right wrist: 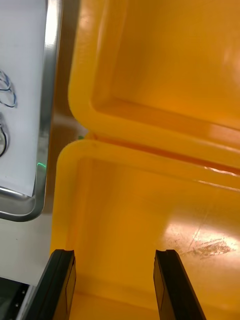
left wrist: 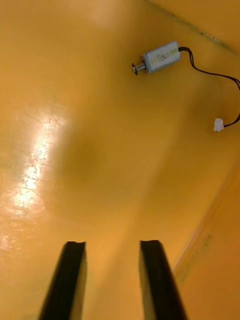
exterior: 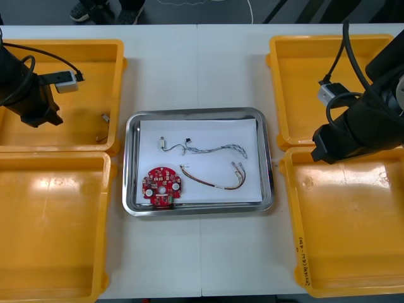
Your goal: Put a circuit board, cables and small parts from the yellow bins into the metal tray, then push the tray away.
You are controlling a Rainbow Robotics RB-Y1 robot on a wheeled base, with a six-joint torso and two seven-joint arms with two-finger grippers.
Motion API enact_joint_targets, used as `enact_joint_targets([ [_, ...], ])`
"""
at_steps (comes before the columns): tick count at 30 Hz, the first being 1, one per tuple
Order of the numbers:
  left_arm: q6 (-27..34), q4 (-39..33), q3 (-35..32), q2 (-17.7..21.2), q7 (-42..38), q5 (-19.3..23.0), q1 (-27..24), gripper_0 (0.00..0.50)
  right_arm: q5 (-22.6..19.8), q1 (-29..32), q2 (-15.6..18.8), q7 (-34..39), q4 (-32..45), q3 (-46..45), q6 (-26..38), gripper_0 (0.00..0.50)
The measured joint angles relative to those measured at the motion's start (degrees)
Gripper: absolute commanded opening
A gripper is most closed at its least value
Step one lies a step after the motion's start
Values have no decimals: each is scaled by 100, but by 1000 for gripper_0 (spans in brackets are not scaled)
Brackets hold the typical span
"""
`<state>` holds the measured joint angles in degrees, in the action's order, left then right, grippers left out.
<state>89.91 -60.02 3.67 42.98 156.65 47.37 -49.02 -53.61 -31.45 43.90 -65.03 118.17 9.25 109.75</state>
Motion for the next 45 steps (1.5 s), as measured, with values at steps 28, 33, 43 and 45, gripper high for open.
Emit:
enact_joint_targets([
  [28,360,-383,0,-829,0,-528,-201,500,542,993,44,289,236,-735,0,456],
  [33,97,-384,0,-1081,0,-697,-201,500,569,996,42,289,236,-735,0,457],
  [43,-211,-385,12,-1191,0,-920,-201,500,568,1007,41,291,237,-735,0,457],
  [45,-271,-384,22,-1191,0,-939,-201,500,567,1007,41,291,237,-735,0,457],
])
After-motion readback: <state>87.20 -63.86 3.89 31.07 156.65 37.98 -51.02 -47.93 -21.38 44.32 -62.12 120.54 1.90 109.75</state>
